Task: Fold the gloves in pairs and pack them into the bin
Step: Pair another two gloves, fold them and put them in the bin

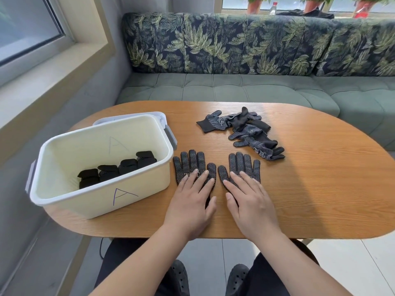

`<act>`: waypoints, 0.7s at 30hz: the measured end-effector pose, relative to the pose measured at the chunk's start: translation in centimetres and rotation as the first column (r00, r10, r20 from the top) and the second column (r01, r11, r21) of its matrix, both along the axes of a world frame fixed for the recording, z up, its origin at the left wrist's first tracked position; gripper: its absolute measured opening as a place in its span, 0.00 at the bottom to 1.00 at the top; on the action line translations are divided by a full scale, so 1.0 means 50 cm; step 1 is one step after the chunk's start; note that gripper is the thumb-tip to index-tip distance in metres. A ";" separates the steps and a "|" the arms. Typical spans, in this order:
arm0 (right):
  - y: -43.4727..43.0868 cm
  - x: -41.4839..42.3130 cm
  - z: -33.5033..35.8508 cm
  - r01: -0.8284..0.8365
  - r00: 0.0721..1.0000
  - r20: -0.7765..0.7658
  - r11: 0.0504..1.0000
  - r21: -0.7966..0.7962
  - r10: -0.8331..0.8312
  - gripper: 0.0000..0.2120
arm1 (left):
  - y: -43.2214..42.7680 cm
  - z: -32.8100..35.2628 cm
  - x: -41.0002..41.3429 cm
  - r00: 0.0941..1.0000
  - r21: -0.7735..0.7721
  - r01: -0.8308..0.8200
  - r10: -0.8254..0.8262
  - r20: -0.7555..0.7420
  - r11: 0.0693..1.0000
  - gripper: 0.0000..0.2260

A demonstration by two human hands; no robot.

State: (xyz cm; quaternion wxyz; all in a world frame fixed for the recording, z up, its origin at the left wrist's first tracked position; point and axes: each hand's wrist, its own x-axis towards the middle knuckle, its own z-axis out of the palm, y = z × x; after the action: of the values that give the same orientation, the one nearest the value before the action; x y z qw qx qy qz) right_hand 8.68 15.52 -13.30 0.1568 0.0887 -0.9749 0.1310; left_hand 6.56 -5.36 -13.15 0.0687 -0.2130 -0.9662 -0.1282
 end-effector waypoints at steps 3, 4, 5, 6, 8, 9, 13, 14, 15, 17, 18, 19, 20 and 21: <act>-0.001 -0.004 -0.004 -0.001 0.999 0.046 1.000 -0.005 0.001 0.26 | -0.001 -0.002 0.000 1.000 -0.003 0.006 -0.006 0.009 1.000 0.30; -0.001 -0.007 -0.005 -0.006 0.999 0.052 1.000 -0.002 0.006 0.26 | 0.000 -0.002 0.000 1.000 -0.001 0.009 -0.009 0.013 1.000 0.30; -0.002 -0.008 -0.005 -0.013 0.999 0.047 1.000 -0.005 0.013 0.26 | 0.001 0.000 -0.002 1.000 0.008 0.012 -0.012 0.011 1.000 0.30; -0.001 -0.007 -0.004 -0.019 0.999 0.025 1.000 -0.016 0.019 0.25 | 0.001 0.000 -0.002 1.000 0.026 0.014 -0.014 -0.004 1.000 0.29; -0.001 0.001 0.001 -0.033 0.997 -0.069 0.999 -0.040 0.030 0.21 | 0.000 0.003 0.001 0.997 0.071 0.027 -0.022 -0.073 0.997 0.27; -0.003 0.008 0.003 -0.041 0.991 -0.131 0.998 -0.041 0.035 0.18 | -0.002 0.002 0.003 0.991 0.085 0.042 -0.031 -0.129 0.995 0.25; -0.007 0.020 0.007 -0.030 0.976 -0.215 0.999 -0.037 0.022 0.12 | -0.007 -0.001 0.014 0.943 0.081 0.089 -0.058 -0.329 0.993 0.12; -0.007 0.019 0.007 -0.028 0.980 -0.198 0.999 -0.042 0.019 0.12 | -0.007 0.001 0.016 0.938 0.068 0.081 -0.053 -0.341 0.994 0.11; -0.007 0.019 0.004 -0.034 0.983 -0.181 0.998 -0.049 0.024 0.12 | -0.007 0.002 0.017 0.938 0.055 0.073 -0.049 -0.344 0.996 0.10; -0.007 0.022 -0.001 -0.073 0.986 -0.153 0.995 -0.069 0.062 0.14 | -0.008 0.001 0.018 0.939 0.050 0.066 -0.045 -0.340 0.997 0.10; -0.006 0.024 -0.003 -0.096 0.986 -0.144 0.992 -0.078 0.085 0.15 | -0.008 0.000 0.017 0.941 0.059 0.071 -0.047 -0.335 0.996 0.10; -0.006 0.026 -0.003 -0.114 0.985 -0.140 0.990 -0.086 0.101 0.15 | -0.009 -0.001 0.018 0.944 0.073 0.080 -0.052 -0.327 0.994 0.10; -0.005 0.030 -0.002 -0.121 0.984 -0.141 0.988 -0.093 0.107 0.15 | -0.012 -0.002 0.020 0.946 0.085 0.091 -0.059 -0.320 0.992 0.11; -0.005 0.030 -0.001 -0.120 0.984 -0.147 0.988 -0.101 0.105 0.15 | -0.015 -0.002 0.023 0.947 0.096 0.102 -0.067 -0.313 0.990 0.12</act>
State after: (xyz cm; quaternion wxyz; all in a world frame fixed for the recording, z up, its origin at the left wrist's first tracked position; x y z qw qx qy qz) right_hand 10.21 15.27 -13.34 0.2226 0.1441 -0.9461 0.1861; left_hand 7.70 -6.11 -13.23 0.2250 -0.2675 -0.9249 -0.1497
